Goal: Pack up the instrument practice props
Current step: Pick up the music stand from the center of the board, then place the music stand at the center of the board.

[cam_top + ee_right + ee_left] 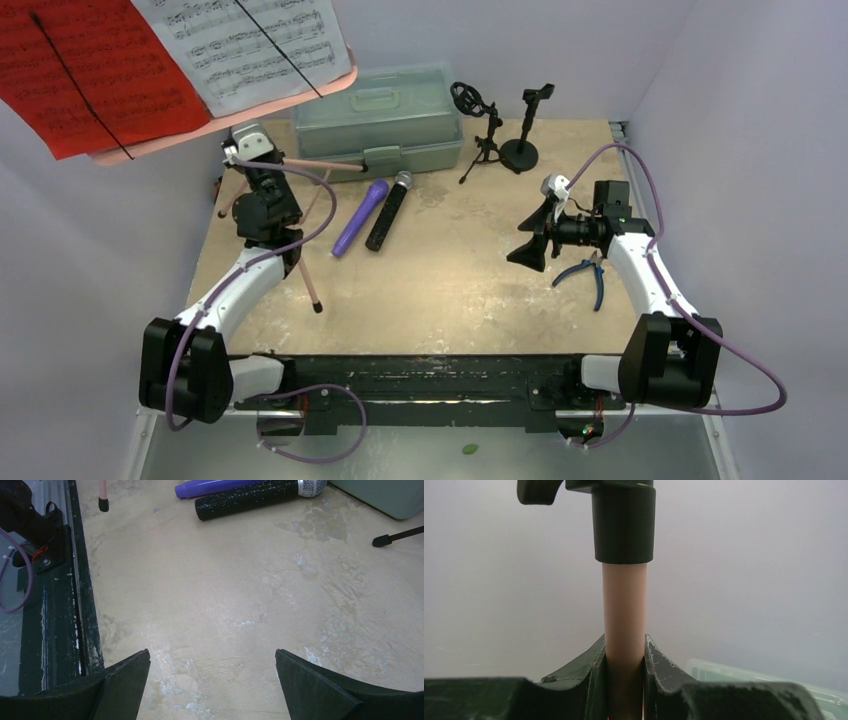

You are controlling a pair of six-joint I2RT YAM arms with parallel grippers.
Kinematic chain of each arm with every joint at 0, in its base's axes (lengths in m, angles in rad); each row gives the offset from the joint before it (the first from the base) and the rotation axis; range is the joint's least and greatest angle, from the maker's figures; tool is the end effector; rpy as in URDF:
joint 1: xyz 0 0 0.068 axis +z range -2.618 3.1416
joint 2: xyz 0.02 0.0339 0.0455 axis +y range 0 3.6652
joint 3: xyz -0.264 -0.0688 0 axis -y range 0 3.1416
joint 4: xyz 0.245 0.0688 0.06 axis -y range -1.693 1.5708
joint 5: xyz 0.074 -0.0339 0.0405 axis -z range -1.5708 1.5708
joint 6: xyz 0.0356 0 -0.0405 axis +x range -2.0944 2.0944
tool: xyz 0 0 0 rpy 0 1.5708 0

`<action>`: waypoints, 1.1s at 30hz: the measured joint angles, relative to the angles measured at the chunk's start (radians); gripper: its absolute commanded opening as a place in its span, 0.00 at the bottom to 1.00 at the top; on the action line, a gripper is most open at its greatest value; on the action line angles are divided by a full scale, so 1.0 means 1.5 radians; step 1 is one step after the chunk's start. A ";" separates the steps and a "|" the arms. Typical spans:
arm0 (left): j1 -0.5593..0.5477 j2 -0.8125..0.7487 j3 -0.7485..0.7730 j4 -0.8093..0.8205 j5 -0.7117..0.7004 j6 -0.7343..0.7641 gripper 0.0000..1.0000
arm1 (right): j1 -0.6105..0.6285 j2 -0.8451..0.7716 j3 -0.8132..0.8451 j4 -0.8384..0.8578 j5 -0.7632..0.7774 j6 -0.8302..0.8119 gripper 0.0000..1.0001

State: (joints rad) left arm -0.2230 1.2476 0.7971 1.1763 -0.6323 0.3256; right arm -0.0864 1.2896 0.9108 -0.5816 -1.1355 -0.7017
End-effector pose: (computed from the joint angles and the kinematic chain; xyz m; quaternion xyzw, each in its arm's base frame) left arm 0.2579 -0.0369 0.3793 -0.1674 0.4520 0.1718 0.8592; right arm 0.2494 0.0108 0.2593 -0.3975 0.7175 0.3763 0.4308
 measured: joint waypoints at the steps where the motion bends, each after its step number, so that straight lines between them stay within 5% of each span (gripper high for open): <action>1: 0.000 -0.004 0.000 -0.004 0.000 -0.004 0.00 | 0.000 0.000 0.000 0.000 0.000 -0.001 0.99; 33: 0.004 -0.187 0.000 -0.290 0.011 -0.124 0.00 | -0.004 0.000 0.000 -0.004 0.000 -0.010 0.99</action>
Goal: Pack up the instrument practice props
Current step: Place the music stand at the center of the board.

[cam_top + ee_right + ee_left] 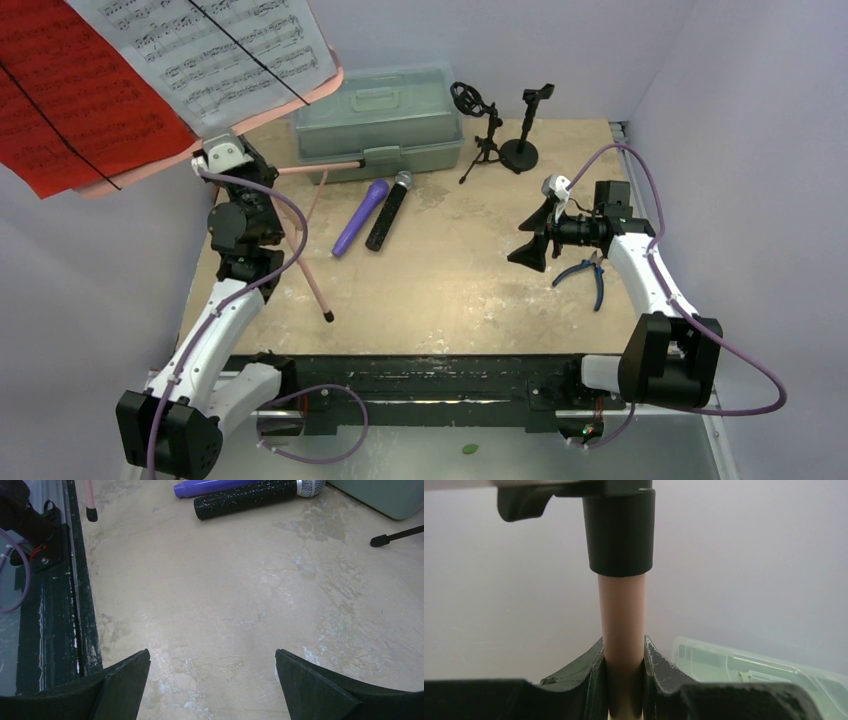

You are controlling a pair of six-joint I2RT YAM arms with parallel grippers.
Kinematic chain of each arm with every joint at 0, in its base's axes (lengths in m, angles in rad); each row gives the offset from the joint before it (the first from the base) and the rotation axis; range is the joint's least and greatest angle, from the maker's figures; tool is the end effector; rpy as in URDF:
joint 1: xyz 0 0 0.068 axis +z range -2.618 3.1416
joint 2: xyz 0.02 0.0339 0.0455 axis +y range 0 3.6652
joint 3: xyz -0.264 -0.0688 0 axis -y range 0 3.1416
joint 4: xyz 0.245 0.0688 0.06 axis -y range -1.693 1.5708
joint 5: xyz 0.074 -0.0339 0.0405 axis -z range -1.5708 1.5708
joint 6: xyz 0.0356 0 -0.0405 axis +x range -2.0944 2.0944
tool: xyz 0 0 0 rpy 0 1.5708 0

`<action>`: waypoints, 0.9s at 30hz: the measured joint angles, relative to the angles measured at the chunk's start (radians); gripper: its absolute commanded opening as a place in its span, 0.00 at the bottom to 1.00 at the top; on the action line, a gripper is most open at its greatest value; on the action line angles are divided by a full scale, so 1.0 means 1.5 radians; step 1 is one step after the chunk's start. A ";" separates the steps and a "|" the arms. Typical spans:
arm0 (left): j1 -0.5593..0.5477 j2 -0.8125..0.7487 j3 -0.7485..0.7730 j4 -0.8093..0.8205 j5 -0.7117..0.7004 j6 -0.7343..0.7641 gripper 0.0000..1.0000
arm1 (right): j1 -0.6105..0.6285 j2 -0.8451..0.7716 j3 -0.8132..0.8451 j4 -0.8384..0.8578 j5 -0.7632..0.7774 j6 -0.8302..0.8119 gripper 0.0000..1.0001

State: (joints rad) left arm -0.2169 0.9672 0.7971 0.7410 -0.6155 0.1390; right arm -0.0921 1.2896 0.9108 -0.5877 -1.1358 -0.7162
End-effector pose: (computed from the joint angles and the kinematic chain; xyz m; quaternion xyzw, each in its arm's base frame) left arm 0.2080 -0.0248 0.4042 -0.1808 0.4967 0.1125 0.8414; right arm 0.2491 0.0094 0.2590 -0.3994 0.7168 0.3735 0.4326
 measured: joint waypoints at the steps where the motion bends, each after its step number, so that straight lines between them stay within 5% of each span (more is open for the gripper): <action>1: 0.000 -0.004 0.000 -0.006 0.000 -0.001 0.00 | 0.000 0.000 0.000 0.000 0.000 0.000 0.99; 27: -0.007 -0.029 0.000 -0.107 0.167 -0.171 0.00 | 0.000 -0.006 0.000 -0.003 -0.001 -0.002 0.99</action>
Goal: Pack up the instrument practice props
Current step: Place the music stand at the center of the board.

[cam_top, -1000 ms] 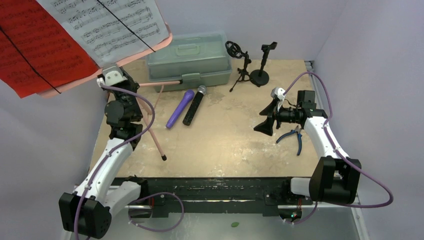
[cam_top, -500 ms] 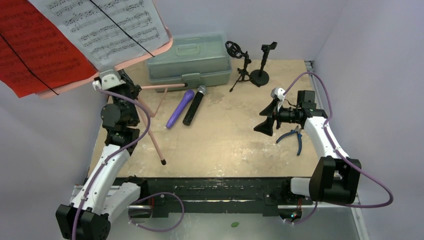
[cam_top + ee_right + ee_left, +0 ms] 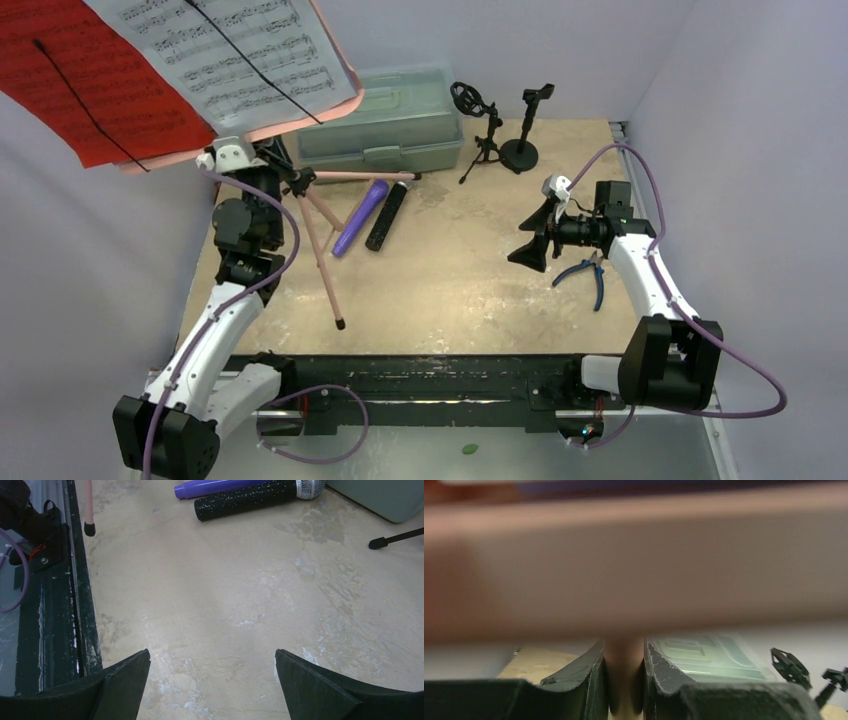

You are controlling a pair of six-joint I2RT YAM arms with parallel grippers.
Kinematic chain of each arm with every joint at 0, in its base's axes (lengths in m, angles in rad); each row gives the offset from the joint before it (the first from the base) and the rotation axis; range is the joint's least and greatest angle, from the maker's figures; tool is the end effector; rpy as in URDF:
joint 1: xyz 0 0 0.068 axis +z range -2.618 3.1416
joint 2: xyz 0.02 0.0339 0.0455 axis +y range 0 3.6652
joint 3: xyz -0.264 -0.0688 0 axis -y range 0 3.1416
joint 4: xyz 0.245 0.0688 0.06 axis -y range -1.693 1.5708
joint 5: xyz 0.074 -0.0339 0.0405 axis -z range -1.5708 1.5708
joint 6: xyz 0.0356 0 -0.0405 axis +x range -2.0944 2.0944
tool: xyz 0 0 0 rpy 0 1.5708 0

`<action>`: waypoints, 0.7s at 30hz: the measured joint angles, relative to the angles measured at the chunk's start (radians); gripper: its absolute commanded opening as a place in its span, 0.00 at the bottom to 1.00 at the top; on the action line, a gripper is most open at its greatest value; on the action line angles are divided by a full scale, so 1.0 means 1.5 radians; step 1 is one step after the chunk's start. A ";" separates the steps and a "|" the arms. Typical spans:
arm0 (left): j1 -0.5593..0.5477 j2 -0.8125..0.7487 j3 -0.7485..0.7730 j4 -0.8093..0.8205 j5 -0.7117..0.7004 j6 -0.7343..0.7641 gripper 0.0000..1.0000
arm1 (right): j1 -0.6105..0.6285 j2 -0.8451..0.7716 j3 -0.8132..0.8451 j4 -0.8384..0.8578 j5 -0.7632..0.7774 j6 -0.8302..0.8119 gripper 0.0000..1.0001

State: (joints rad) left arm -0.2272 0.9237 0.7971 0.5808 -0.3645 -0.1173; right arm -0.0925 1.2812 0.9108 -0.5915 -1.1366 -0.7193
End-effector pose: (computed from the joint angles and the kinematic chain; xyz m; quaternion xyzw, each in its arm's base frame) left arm 0.2054 -0.0345 0.3998 -0.1249 0.5286 -0.0484 0.8382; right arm 0.2475 0.0095 0.2608 -0.4014 0.7152 0.3720 0.4349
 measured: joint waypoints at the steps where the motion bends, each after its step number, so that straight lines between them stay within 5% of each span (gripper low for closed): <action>1: -0.007 0.005 0.000 0.001 0.002 -0.004 0.00 | 0.000 -0.001 0.000 0.000 0.000 0.000 0.99; 12: -0.261 0.144 0.010 0.067 -0.023 0.130 0.00 | 0.000 -0.004 0.000 -0.003 0.000 -0.005 0.99; 21: -0.351 0.238 0.043 0.170 -0.101 0.195 0.00 | -0.001 -0.005 0.000 -0.012 0.000 -0.012 0.99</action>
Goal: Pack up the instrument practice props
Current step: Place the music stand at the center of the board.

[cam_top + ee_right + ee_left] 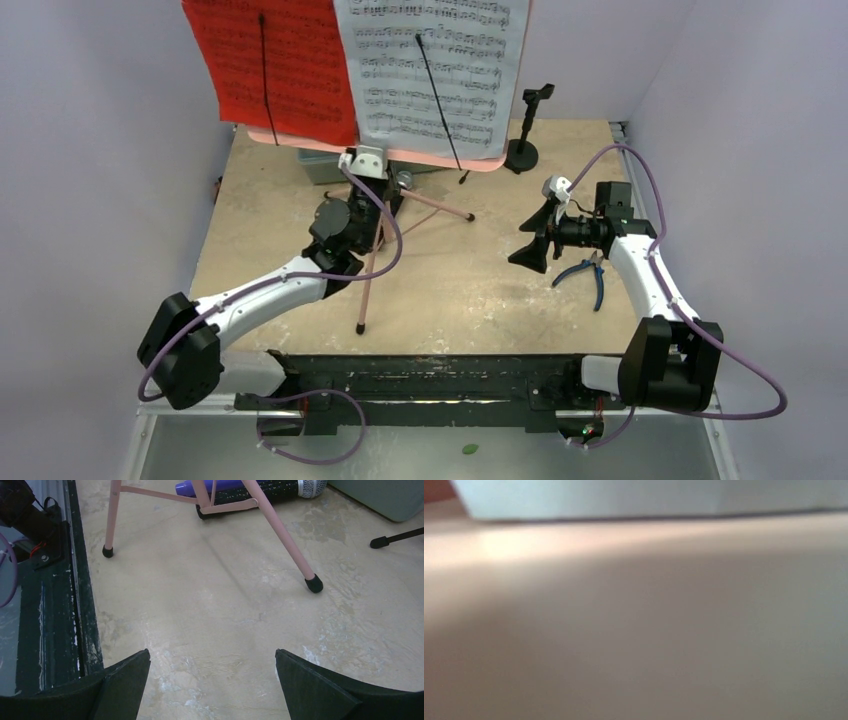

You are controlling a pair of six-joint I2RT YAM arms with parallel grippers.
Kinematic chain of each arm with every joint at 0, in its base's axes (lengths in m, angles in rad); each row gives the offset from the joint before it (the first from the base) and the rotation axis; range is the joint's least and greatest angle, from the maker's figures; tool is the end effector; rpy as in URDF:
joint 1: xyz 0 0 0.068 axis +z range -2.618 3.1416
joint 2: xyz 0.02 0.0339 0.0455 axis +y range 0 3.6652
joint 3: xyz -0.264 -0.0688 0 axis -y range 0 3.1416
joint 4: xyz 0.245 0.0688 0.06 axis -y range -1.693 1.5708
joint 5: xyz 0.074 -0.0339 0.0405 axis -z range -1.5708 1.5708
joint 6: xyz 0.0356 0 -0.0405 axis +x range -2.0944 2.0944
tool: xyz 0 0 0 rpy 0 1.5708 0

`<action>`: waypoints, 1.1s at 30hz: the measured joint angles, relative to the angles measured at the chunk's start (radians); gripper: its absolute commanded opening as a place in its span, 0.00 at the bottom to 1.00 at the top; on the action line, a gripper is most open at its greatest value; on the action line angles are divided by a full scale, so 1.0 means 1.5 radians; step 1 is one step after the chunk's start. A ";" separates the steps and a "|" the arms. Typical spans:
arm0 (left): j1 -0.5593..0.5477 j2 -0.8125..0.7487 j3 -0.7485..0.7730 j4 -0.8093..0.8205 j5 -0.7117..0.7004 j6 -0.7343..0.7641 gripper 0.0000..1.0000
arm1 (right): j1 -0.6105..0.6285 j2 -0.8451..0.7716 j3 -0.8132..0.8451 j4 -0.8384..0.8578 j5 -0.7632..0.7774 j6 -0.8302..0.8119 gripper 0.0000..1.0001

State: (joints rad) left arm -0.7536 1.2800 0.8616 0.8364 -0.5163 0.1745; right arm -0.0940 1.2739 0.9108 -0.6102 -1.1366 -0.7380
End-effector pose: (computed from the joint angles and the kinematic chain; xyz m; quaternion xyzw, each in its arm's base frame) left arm 0.2224 -0.1846 0.3643 0.0444 0.5670 -0.0981 0.8166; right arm 0.2451 0.0093 0.2615 -0.4052 0.7140 0.3702 0.4348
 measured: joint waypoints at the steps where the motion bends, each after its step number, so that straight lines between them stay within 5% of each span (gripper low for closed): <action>1: -0.006 0.010 0.004 0.011 -0.012 0.003 0.00 | -0.001 0.000 0.000 -0.001 0.000 0.000 0.99; 30: -0.063 0.340 0.256 0.224 -0.200 0.109 0.00 | -0.003 -0.005 0.004 -0.019 -0.001 -0.026 0.99; 33: -0.063 0.341 0.258 0.219 -0.200 0.107 0.30 | -0.003 -0.005 0.006 -0.021 -0.001 -0.028 0.99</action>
State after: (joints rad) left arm -0.8474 1.7916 1.2484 1.1652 -0.8169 0.3347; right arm -0.0990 1.2663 0.9195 -0.6411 -1.1378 -0.7803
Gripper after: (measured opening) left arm 0.228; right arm 0.987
